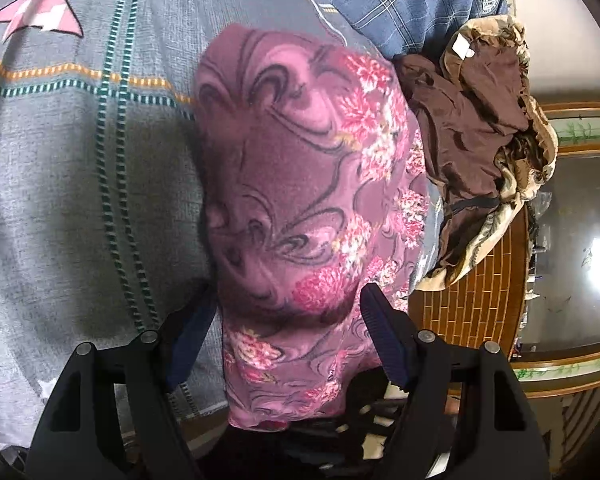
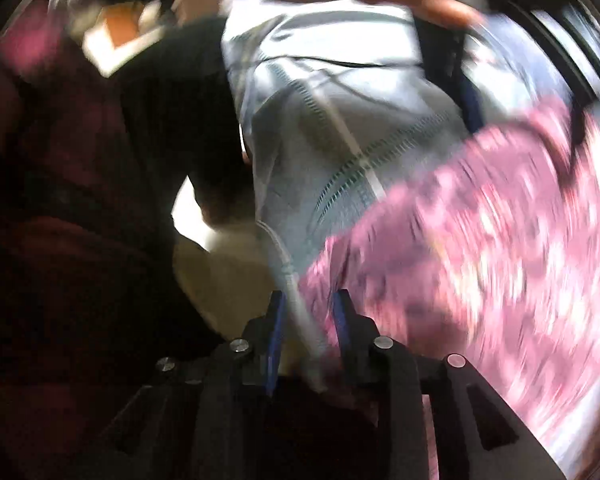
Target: Fold small clothes
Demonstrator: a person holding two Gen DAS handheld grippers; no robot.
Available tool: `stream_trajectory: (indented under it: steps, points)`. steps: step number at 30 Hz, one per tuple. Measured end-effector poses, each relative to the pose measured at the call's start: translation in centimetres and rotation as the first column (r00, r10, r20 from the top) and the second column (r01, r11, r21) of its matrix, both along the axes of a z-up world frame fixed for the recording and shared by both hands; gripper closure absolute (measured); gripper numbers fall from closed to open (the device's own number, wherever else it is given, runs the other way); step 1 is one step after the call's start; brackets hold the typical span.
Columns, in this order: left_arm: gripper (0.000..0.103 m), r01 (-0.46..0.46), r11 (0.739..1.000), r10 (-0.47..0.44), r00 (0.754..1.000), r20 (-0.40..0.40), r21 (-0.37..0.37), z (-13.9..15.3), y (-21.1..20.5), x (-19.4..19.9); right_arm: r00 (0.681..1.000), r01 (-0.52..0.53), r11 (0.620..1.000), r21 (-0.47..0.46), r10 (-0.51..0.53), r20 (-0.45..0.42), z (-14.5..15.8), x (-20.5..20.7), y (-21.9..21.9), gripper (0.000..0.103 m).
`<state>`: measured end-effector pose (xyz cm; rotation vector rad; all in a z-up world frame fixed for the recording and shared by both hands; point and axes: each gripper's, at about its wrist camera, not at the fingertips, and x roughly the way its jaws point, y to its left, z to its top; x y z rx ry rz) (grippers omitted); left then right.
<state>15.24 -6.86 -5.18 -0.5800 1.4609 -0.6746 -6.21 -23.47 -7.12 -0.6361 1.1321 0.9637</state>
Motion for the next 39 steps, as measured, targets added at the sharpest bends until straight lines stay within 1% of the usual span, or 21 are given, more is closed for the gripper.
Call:
stream_trajectory:
  steps: [1, 4, 8, 10, 12, 14, 15, 16, 17, 18, 20, 21, 23, 26, 28, 30, 31, 33, 36, 37, 39]
  points:
    - [0.029, 0.003, 1.0, -0.003, 1.0, 0.001, -0.011, 0.2, 0.1, -0.2, 0.996, 0.075, 0.997, 0.027, -0.073, -0.048, 0.6, 0.4, -1.8, 0.079]
    - [0.029, 0.036, 0.999, -0.036, 0.999, 0.037, -0.01, 1.0, -0.4, -1.4, 0.97, 0.237, 0.962, 0.135, -0.226, -0.09, 2.5, 1.3, -6.0, 0.078]
    - [0.029, 0.085, 0.996, -0.085, 0.993, 0.077, 0.004, 1.3, -1.4, -3.0, 0.895, 0.446, 0.838, 0.314, -0.416, -0.159, 3.1, 3.5, -9.6, 0.076]
    - [0.029, 0.126, 0.992, -0.127, 0.989, 0.071, 0.013, 0.8, -1.8, -4.0, 0.863, 0.506, 0.807, 0.305, -0.47, -0.188, 1.7, 4.4, -10.0, 0.079]
    - [0.029, 0.157, 0.984, -0.162, 0.984, 0.067, 0.082, 0.3, -2.1, -4.6, 0.857, 0.514, 0.841, 0.171, -0.491, -0.157, -1.0, 4.8, -9.7, 0.081]
    - [0.029, 0.184, 0.976, -0.191, 0.98, 0.056, 0.119, -0.2, -2.2, -5.3, 0.862, 0.503, 0.855, 0.127, -0.485, -0.149, -1.6, 4.3, -10.4, 0.084]
    - [0.029, 0.183, 0.976, -0.191, 0.979, 0.063, 0.122, -0.1, -2.0, -5.4, 0.856, 0.512, 0.847, 0.141, -0.492, -0.157, -1.1, 4.1, -11.0, 0.084]
    - [0.029, 0.176, 0.978, -0.186, 0.979, 0.083, 0.116, 0.4, -1.9, -5.4, 0.842, 0.538, 0.823, 0.183, -0.511, -0.174, -0.2, 4.2, -12.1, 0.081]
    - [0.029, 0.165, 0.981, -0.176, 0.978, 0.111, 0.104, 1.2, -1.7, -5.1, 0.812, 0.584, 0.772, 0.252, -0.554, -0.185, 1.3, 4.5, -14.0, 0.079]
    - [0.029, 0.155, 0.984, -0.166, 0.977, 0.137, 0.089, 1.9, -1.7, -4.9, 0.769, 0.636, 0.701, 0.324, -0.608, -0.196, 2.8, 5.1, -16.2, 0.078]
    - [0.029, 0.135, 0.989, -0.144, 0.975, 0.17, 0.063, 2.8, -1.8, -3.9, 0.685, 0.71, 0.569, 0.414, -0.694, -0.222, 4.5, 6.5, -19.6, 0.066]
    - [0.029, 0.127, 0.99, -0.135, 0.977, 0.166, 0.057, 2.9, -2.1, -3.4, 0.64, 0.738, 0.51, 0.442, -0.737, -0.219, 5.1, 7.4, -21.0, 0.055]
    - [0.029, 0.118, 0.992, -0.123, 0.984, 0.131, 0.044, 2.3, -2.4, -2.3, 0.604, 0.755, 0.468, 0.459, -0.769, -0.209, 5.4, 9.1, -22.3, 0.053]
    - [0.029, 0.093, 0.994, -0.099, 0.989, 0.111, 0.055, 1.7, -2.8, -1.5, 0.6, 0.748, 0.462, 0.477, -0.778, -0.186, 4.3, 11.4, -21.2, 0.054]
    - [0.029, 0.059, 0.994, -0.071, 0.989, 0.131, 0.089, 1.4, -3.0, -1.1, 0.588, 0.739, 0.462, 0.491, -0.797, -0.136, 3.5, 12.4, -20.7, 0.063]
    - [0.04, 0.024, 0.996, -0.033, 0.993, 0.116, 0.084, 0.9, -2.5, -0.8, 0.536, 0.789, 0.478, 0.385, -0.843, -0.052, 2.0, 13.8, -19.9, 0.078]
    - [0.041, 0.016, 0.997, -0.023, 0.994, 0.103, 0.072, 0.8, -2.1, -0.7, 0.531, 0.798, 0.481, 0.363, -0.846, -0.047, 1.3, 13.9, -18.9, 0.078]
    - [0.053, 0.006, 0.997, -0.013, 0.996, 0.09, 0.073, 1.1, -1.1, -0.8, 0.528, 0.797, 0.469, 0.379, -0.847, -0.063, 1.8, 13.9, -19.6, 0.078]
    - [0.05, 0.006, 1.0, -0.009, 0.988, 0.156, 0.023, 3.5, 0.0, -1.8, 0.538, 0.769, 0.43, 0.473, -0.835, -0.116, 3.9, 13.7, -20.7, 0.071]
    - [0.048, 0.001, 1.0, -0.003, 0.983, 0.184, 0.01, 4.4, 0.0, -1.6, 0.545, 0.759, 0.412, 0.504, -0.825, -0.147, 4.4, 14.0, -21.0, 0.064]
    - [0.035, -0.023, 0.999, 0.015, 0.969, 0.246, 0.032, 5.8, -0.4, -0.6, 0.54, 0.758, 0.369, 0.538, -0.818, -0.199, 5.3, 15.6, -21.4, 0.047]
